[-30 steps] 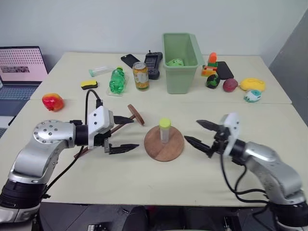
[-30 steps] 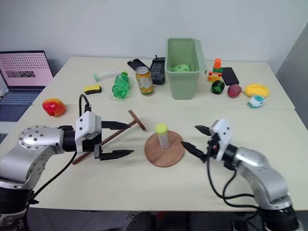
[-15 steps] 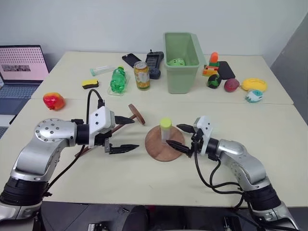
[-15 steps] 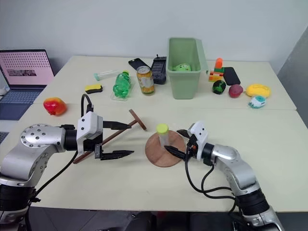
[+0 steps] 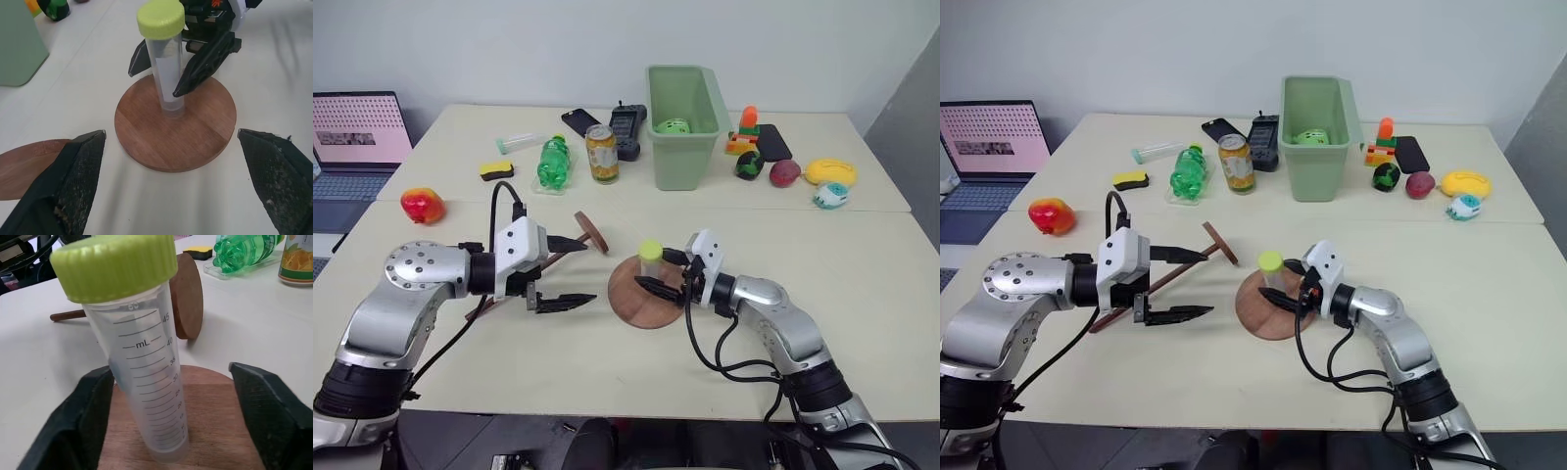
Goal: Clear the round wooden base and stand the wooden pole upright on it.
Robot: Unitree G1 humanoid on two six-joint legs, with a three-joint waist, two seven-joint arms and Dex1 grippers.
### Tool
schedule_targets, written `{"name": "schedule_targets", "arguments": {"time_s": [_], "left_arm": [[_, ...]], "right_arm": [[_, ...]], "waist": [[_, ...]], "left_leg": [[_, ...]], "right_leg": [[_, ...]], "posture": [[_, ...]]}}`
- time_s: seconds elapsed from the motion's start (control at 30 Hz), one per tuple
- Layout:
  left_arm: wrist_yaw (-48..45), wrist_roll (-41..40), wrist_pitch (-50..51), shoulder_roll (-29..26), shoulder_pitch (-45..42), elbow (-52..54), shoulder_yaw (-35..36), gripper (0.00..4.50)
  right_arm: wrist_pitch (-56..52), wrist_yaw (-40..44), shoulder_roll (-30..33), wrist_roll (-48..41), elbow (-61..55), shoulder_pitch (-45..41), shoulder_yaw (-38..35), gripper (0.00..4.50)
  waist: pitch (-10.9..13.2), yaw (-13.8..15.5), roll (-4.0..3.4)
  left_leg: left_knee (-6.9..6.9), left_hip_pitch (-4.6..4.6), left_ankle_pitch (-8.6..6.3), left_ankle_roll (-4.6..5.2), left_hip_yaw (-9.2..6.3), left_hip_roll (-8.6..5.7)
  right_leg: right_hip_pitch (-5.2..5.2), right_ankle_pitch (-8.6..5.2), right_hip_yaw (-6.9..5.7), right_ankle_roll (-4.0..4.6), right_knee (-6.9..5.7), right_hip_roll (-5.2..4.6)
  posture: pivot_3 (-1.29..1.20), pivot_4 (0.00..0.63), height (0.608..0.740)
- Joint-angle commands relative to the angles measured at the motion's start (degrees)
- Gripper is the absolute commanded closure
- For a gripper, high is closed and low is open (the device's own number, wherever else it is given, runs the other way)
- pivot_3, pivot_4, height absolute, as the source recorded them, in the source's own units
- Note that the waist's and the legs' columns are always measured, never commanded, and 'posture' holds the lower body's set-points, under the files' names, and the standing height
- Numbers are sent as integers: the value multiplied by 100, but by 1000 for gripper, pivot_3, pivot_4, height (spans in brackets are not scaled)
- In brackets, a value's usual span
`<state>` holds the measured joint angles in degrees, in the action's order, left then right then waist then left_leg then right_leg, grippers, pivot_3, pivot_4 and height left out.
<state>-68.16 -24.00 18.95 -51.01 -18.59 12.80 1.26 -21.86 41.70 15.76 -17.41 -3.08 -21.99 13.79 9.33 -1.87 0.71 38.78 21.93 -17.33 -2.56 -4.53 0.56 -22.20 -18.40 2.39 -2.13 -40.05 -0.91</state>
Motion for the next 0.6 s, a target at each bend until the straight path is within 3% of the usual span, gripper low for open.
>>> {"name": "schedule_targets", "arguments": {"time_s": [0.03,0.17,0.3,0.43,0.6], "left_arm": [[21,-29,-29,81,-139,27,5,0],[99,-81,69,274,-291,53,-66,0],[252,-214,277,637,-559,161,-217,0],[276,-166,327,1046,-918,102,-522,0],[305,72,200,1637,-1462,-225,-1068,0]], "right_arm": [[131,94,58,11,-340,-3,-35,1746],[126,19,262,10,-669,58,-289,2608],[93,-489,628,-104,-902,175,-1315,3330],[436,-1168,990,-6,-615,453,-2604,3333],[1132,-1915,1219,372,140,903,-3571,3333]], "waist": [[0,0,0],[0,6,0],[2,20,-2],[2,68,-1],[2,29,-2]], "left_leg": [[0,0,0,0,0,0],[0,1,0,0,-1,0],[1,2,0,0,-1,-3],[6,8,0,0,-4,-18],[4,7,0,0,9,-14]], "right_leg": [[0,0,0,0,0,0],[0,0,-1,0,0,0],[1,0,-1,0,1,-4],[7,0,-4,-1,5,-16],[7,1,0,-1,4,-12]], "posture": [[0,150,740],[0,150,740],[0,150,740],[0,150,740],[0,150,740]]}}
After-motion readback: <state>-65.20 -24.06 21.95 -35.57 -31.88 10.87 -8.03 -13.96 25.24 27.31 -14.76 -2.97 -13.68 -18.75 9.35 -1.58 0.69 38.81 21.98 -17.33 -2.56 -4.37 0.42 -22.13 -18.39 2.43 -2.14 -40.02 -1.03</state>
